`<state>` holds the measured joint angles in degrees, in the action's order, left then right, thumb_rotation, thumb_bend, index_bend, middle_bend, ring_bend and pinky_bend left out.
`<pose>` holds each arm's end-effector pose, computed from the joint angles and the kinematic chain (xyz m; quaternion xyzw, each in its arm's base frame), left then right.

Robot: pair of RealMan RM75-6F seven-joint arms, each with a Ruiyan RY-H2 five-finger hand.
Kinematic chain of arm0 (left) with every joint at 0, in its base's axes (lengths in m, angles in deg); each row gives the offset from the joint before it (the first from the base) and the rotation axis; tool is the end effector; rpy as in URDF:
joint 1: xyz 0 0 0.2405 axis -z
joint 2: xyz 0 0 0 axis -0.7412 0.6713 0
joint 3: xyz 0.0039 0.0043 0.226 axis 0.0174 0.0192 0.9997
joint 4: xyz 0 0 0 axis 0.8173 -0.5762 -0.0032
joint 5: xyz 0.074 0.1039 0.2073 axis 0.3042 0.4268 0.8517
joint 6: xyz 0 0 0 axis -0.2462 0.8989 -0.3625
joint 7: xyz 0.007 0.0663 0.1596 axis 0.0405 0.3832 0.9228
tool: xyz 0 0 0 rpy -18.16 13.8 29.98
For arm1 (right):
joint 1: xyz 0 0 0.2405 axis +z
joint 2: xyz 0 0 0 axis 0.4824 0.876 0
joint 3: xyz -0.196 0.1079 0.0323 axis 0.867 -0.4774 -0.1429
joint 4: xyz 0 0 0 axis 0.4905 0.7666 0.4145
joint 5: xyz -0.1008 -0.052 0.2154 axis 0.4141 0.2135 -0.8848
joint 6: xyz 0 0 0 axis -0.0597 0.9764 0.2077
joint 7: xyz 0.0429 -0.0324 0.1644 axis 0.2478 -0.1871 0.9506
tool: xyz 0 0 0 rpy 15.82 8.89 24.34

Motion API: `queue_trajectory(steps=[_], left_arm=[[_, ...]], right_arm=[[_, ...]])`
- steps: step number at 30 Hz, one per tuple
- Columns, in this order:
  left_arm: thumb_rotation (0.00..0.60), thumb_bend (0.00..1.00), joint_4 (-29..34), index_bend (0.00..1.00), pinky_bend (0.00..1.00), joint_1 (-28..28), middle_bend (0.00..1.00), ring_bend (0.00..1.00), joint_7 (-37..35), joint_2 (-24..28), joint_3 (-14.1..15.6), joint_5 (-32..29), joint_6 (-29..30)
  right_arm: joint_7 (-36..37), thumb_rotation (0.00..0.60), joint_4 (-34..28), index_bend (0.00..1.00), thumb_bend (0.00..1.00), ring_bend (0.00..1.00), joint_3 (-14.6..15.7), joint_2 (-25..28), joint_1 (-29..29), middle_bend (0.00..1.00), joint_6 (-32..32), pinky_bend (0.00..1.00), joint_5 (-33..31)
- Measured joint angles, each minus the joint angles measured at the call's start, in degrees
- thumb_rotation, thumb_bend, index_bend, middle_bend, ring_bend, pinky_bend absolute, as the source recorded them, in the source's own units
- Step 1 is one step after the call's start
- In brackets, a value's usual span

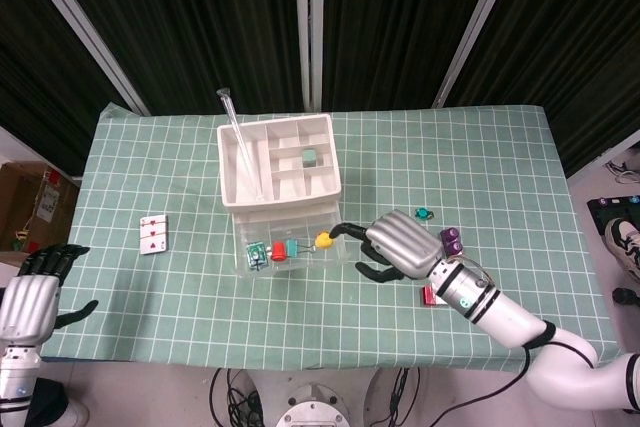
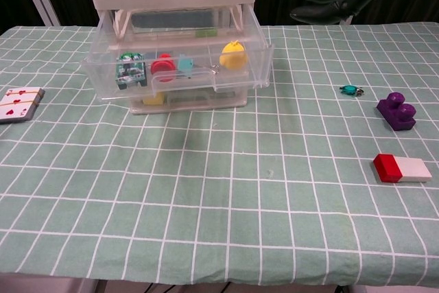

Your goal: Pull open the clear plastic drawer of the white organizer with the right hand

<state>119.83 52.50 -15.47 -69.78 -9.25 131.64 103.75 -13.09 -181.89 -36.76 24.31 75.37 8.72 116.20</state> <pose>-0.2921 0.2069 0.1017 -0.5981 -0.3649 -0.3969 0.5930 -0.0287 -0.3110 0.0370 0.7878 -0.3663 0.4392 0.2289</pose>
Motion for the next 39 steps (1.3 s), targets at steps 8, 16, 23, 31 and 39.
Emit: queue_trajectory(steps=[8, 16, 23, 31, 39], left_arm=[[0.6, 0.0, 0.34, 0.24, 0.2, -0.65, 0.23, 0.18, 0.12, 0.21, 0.04, -0.1, 0.77], [0.6, 0.0, -0.75, 0.24, 0.2, -1.19, 0.23, 0.18, -1.04, -0.14, 0.25, -0.74, 0.7], [0.6, 0.0, -1.57, 0.24, 0.2, -1.28, 0.23, 0.18, -1.73, -0.66, 0.22, -0.82, 0.58], [0.6, 0.0, -2.2, 0.24, 0.2, -1.47, 0.23, 0.18, -2.34, -0.99, 0.27, -1.02, 0.43], [0.6, 0.0, -3.11, 0.24, 0.2, -1.5, 0.23, 0.18, -3.11, -1.38, 0.16, -1.09, 0.35]], right_arm=[[-23.8, 0.6, 0.61, 0.38, 0.23, 0.97, -1.51, -1.45, 8.95, 0.93, -3.37, 0.97, -15.63], [-41.27, 0.6, 1.28, 0.38, 0.2, 0.98, 0.29, -5.36, 18.07, 0.93, -2.49, 0.97, -30.27], [-49.43, 0.6, 2.21, 0.38, 0.18, 0.98, 2.36, -8.11, 26.94, 0.93, -2.35, 0.98, -40.79], [-57.99, 0.6, 2.31, 0.38, 0.07, 0.98, 6.07, -10.17, 34.49, 0.94, -0.19, 0.98, -48.84], [-62.42, 0.6, 1.89, 0.38, 0.05, 0.99, 9.37, -12.65, 38.57, 0.94, 3.74, 0.98, -54.54]])
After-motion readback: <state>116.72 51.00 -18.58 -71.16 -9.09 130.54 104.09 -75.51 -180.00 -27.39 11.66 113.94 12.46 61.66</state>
